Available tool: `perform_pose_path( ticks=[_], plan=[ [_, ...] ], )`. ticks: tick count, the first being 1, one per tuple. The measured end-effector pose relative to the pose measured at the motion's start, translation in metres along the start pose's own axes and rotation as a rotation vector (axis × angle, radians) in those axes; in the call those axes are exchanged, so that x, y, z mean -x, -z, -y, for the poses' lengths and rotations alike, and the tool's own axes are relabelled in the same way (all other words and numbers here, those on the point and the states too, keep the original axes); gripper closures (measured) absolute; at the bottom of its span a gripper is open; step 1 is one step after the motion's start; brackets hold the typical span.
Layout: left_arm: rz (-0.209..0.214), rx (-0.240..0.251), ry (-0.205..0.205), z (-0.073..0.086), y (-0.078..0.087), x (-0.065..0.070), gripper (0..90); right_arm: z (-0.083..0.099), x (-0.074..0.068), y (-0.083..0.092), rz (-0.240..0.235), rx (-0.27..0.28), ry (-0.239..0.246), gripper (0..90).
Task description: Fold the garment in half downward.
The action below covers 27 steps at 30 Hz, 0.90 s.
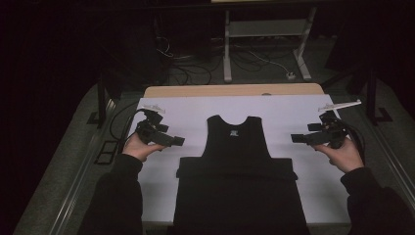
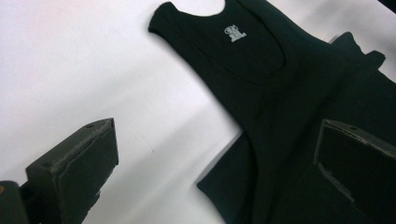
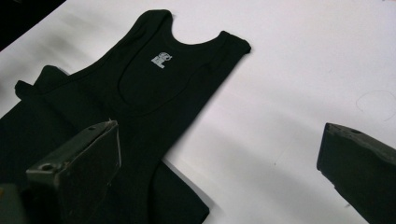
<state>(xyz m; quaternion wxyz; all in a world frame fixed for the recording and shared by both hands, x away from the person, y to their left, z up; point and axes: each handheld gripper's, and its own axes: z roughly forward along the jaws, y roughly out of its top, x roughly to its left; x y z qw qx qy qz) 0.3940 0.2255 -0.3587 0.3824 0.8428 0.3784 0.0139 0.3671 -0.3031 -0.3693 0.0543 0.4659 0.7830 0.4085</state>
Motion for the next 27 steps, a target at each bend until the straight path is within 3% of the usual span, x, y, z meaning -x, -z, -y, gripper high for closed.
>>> perform_pose_path(
  ticks=[10,12,17,27],
  plan=[
    [0.007,-0.019,-0.012,-0.009,-0.008,-0.005,0.0,-0.009,0.006,-0.003,0.005,-0.005,0.002,0.0],
    [0.012,-0.005,-0.009,-0.012,-0.01,-0.002,0.0,-0.012,0.007,-0.005,0.004,-0.009,0.003,0.0],
    [0.008,-0.023,-0.04,-0.017,-0.018,0.001,0.0,-0.016,0.008,-0.011,0.006,-0.004,0.012,0.0],
    [0.012,-0.028,-0.029,-0.021,-0.03,-0.009,0.0,-0.024,0.012,-0.022,0.009,-0.01,0.015,0.0]
  ],
)
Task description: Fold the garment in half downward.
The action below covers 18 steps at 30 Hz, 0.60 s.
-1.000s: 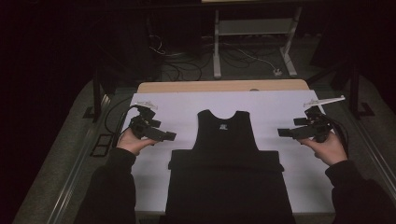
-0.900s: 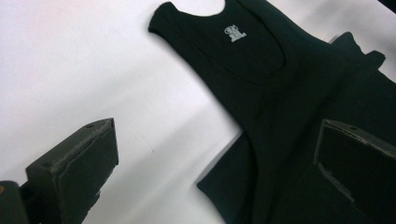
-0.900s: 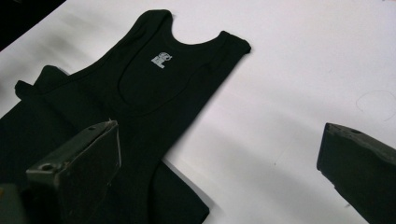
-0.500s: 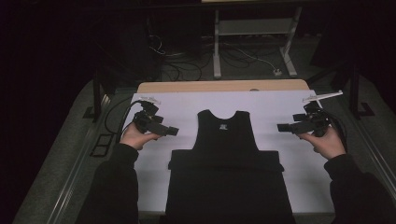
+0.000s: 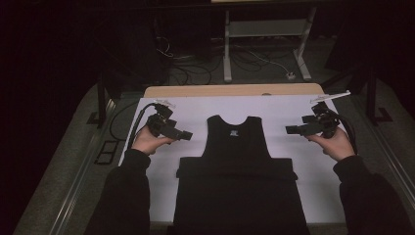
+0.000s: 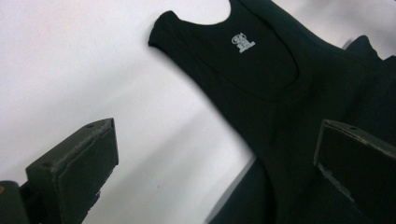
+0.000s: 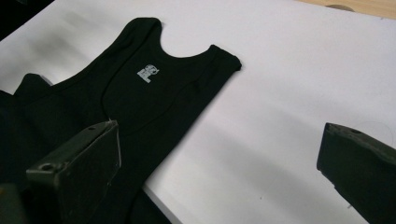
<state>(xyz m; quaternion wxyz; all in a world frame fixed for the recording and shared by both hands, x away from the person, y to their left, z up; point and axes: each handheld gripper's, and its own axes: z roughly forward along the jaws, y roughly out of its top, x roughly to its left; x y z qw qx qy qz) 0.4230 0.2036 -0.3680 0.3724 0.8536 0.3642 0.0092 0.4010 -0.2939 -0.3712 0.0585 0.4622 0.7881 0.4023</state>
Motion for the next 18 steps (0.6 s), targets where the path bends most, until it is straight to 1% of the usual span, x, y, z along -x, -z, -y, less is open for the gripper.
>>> perform_pose_path(
  ticks=[4,7,10,15,18],
  plan=[
    [0.007,0.009,-0.004,-0.004,-0.006,-0.002,0.0,-0.002,0.003,-0.006,-0.001,-0.001,-0.011,0.0],
    [0.009,0.017,-0.005,-0.006,-0.01,-0.002,0.0,-0.003,0.004,-0.01,0.001,-0.009,-0.008,0.0],
    [0.002,0.016,0.0,-0.009,-0.016,-0.003,0.0,-0.007,0.005,-0.013,0.003,-0.013,-0.002,0.0],
    [0.003,0.013,0.002,-0.013,-0.025,-0.005,0.0,-0.013,0.003,-0.019,-0.001,-0.009,0.004,0.0],
    [0.001,0.013,0.004,-0.016,-0.031,-0.005,0.0,-0.015,0.002,-0.024,-0.004,-0.015,0.008,0.0]
  ],
)
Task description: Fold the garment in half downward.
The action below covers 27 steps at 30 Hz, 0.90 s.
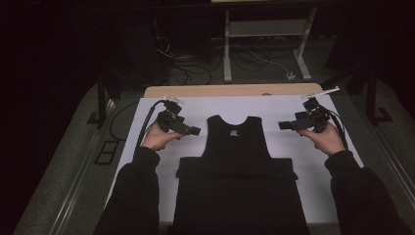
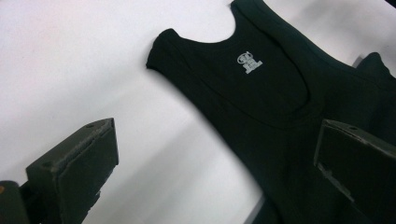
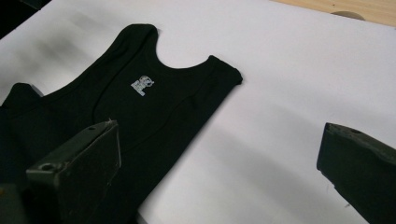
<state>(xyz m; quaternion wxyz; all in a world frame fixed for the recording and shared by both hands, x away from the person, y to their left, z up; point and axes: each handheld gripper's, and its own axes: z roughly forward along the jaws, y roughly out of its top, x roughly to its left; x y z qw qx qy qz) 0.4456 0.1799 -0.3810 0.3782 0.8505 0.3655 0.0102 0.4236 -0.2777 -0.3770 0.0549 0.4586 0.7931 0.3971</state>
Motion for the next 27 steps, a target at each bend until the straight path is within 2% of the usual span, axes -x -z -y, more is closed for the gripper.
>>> perform_pose_path(
  ticks=[5,20,27],
  plan=[
    [-0.009,0.0,-0.008,-0.003,-0.009,0.001,0.0,-0.002,-0.001,-0.009,-0.005,-0.006,0.002,0.0],
    [-0.002,0.002,0.03,0.002,-0.033,-0.006,0.0,-0.001,-0.001,-0.035,-0.021,-0.027,-0.013,0.0],
    [0.008,0.016,0.041,0.004,-0.041,-0.007,0.0,0.0,-0.004,-0.047,-0.033,-0.04,-0.005,0.0]
  ],
)
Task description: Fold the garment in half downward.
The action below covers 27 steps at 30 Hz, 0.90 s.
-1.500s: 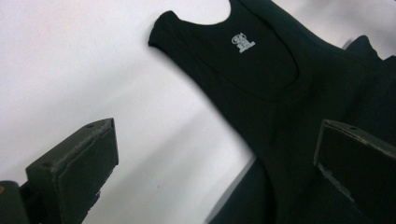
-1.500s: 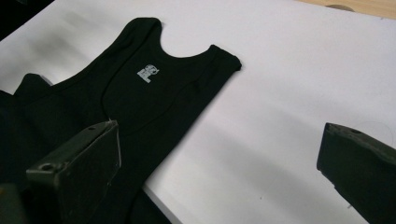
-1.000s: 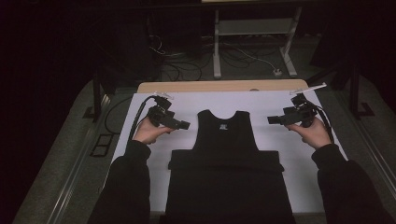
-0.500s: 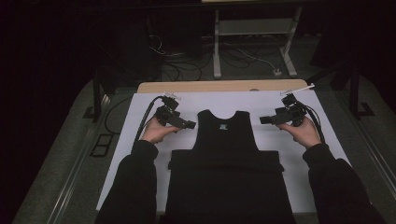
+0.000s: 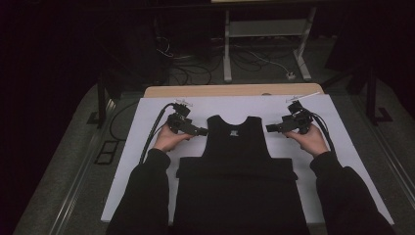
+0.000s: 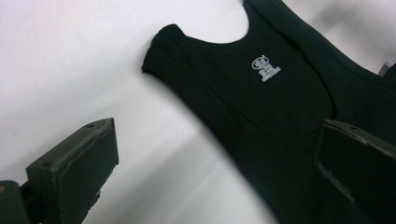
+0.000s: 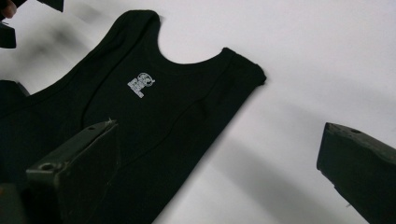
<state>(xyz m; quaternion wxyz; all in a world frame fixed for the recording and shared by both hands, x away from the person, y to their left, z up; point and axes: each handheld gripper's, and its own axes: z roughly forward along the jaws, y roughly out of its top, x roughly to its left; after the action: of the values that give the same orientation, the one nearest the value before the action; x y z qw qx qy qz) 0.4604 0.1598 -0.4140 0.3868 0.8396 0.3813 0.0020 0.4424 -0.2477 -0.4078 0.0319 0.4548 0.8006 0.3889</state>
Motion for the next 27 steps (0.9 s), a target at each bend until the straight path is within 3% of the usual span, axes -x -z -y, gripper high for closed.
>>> perform_pose_path(
  ticks=[11,23,27],
  plan=[
    [0.002,-0.049,-0.016,0.005,-0.013,0.001,0.0,0.003,-0.001,-0.012,0.002,-0.031,0.004,0.0],
    [0.025,-0.067,-0.014,0.008,-0.028,0.006,0.0,0.008,-0.005,-0.03,-0.002,-0.07,0.019,0.0],
    [0.027,-0.074,-0.031,0.009,-0.031,0.008,0.0,0.009,-0.008,-0.036,-0.004,-0.082,0.026,0.0]
  ],
)
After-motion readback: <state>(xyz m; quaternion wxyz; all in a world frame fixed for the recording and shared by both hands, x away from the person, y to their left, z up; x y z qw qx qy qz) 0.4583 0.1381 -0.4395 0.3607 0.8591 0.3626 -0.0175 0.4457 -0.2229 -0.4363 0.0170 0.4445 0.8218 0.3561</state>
